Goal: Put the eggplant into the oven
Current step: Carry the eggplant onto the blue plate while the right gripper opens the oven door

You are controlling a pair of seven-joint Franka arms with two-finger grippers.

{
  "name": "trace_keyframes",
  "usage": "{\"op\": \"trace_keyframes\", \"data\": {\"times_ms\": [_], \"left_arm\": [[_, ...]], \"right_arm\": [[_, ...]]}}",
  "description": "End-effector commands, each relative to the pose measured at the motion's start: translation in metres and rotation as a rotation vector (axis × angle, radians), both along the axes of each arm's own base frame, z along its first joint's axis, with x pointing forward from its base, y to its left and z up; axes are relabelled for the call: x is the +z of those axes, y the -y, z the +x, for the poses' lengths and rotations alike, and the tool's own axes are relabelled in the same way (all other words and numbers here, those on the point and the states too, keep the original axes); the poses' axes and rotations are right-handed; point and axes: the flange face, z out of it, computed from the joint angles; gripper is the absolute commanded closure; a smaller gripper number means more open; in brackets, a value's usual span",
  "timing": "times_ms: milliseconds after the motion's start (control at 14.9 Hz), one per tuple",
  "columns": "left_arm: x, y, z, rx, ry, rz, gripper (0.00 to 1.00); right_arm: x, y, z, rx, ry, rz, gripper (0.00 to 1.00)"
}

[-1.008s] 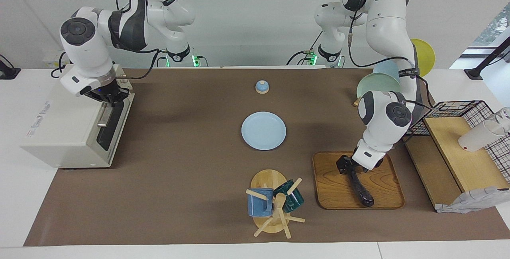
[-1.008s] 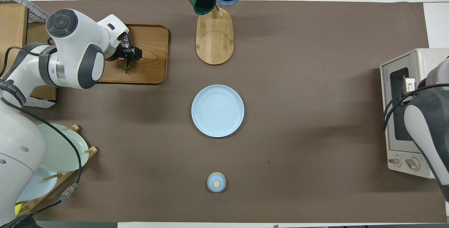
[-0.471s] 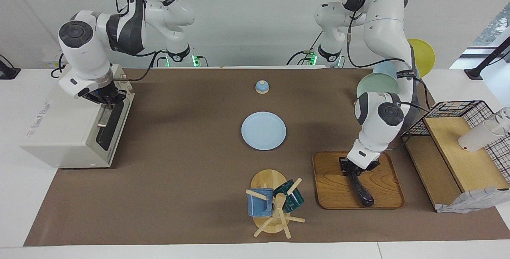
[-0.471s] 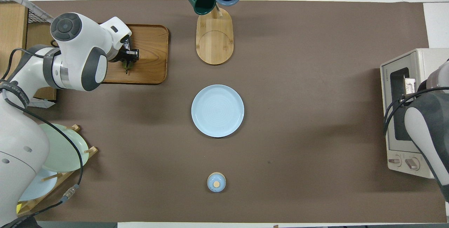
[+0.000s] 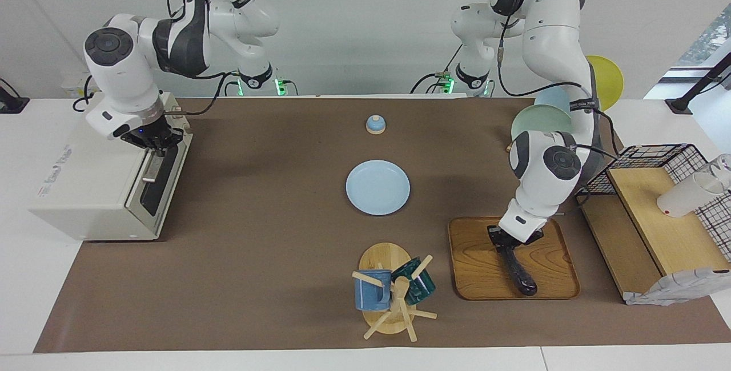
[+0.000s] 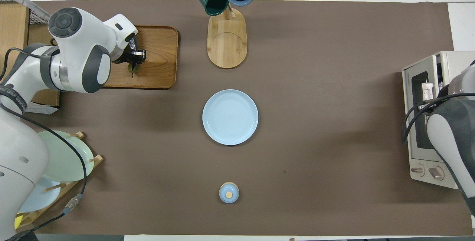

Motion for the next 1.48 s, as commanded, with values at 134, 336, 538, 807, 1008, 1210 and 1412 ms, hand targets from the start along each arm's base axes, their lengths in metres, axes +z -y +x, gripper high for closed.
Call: {"op": "trace_keyframes", "data": {"times_ms": [134, 336, 538, 807, 1008, 1210, 1412], "left_arm": [[0.087, 0.038, -0.050, -0.001, -0.096, -0.057, 1.00], [0.112, 0.092, -0.101, 0.029, -0.141, -0.078, 1.00], [0.107, 0.161, -0.146, 0.046, -0.134, -0.080, 1.00], [0.078, 0.227, -0.202, 0.008, -0.050, -0.122, 1.00], [0.049, 0.260, -0.222, -0.024, -0.057, -0.125, 1.00], [0.018, 0.276, -0.251, -0.051, -0.058, -0.122, 1.00], [0.006, 0.280, -0.262, -0.062, -0.061, -0.119, 1.00]], "right_arm": [[-0.032, -0.003, -0.005, -0.017, 0.020, 0.072, 1.00], [-0.049, -0.022, -0.003, 0.000, 0.050, 0.087, 1.00], [-0.068, -0.041, 0.003, -0.034, 0.062, 0.087, 1.00], [-0.098, -0.062, 0.004, -0.055, 0.100, 0.141, 1.00], [-0.125, -0.066, 0.006, -0.047, 0.115, 0.145, 1.00], [-0.136, -0.067, 0.008, -0.084, 0.119, 0.176, 1.00], [-0.157, -0.072, 0.011, -0.090, 0.104, 0.182, 1.00]]}}
